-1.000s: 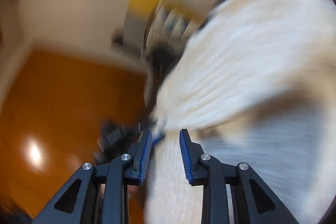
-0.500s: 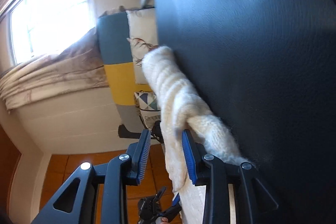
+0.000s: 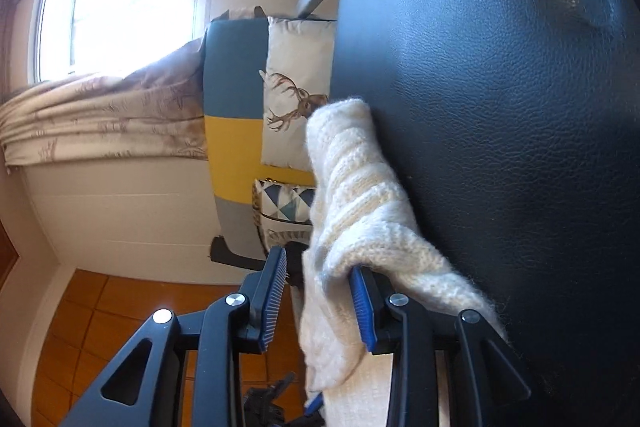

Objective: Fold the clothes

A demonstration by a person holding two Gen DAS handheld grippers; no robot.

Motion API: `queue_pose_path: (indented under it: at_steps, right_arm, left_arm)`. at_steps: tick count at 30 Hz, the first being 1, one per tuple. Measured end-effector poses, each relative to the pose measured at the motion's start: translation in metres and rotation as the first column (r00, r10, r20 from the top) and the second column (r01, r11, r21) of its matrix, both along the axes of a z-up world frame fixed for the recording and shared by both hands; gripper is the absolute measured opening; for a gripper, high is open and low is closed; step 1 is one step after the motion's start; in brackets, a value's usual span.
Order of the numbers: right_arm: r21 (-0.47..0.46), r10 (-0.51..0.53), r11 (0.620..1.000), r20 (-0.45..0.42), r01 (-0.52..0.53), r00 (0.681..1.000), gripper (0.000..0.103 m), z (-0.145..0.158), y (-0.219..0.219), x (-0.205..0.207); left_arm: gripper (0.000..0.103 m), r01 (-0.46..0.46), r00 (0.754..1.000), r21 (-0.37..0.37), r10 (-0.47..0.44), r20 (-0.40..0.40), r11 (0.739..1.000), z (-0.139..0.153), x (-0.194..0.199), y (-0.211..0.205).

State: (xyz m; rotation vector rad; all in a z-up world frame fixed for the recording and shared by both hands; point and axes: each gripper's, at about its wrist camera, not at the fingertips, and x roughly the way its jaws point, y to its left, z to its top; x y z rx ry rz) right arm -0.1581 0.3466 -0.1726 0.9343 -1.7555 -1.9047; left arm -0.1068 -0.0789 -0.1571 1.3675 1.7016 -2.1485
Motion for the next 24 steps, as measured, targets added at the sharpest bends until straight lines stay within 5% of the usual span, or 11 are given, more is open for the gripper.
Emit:
queue_pose_path:
  at_steps: [9,11,15,18,24]
  right_arm:
    - [0.009,-0.003,1.000,0.007,0.003,1.000,0.033,-0.003,0.006,-0.001]
    - [-0.018,-0.017,1.000,0.015,0.018,1.000,0.033,-0.005,0.008,-0.001]
    - [-0.160,-0.063,0.984,0.084,0.076,0.994,0.034,-0.019,0.014,0.004]
    - [-0.240,-0.112,0.961,0.112,0.136,0.987,0.040,-0.023,0.014,0.011]
    - [-0.205,-0.159,0.961,0.144,0.187,0.977,0.045,-0.017,0.006,0.013]
  left_arm:
    - [0.062,-0.095,0.995,-0.031,0.094,-0.022,0.995,-0.001,-0.008,0.010]
    - [0.007,-0.071,0.997,-0.079,0.071,-0.007,0.994,0.001,-0.011,0.012]
    - [0.006,-0.048,0.997,-0.074,0.043,-0.064,0.996,0.014,-0.011,0.011]
    - [0.005,-0.024,0.983,-0.004,0.023,-0.184,1.000,0.045,-0.011,0.013]
    - [0.005,0.096,0.904,-0.047,-0.107,-0.413,0.994,0.137,-0.026,0.037]
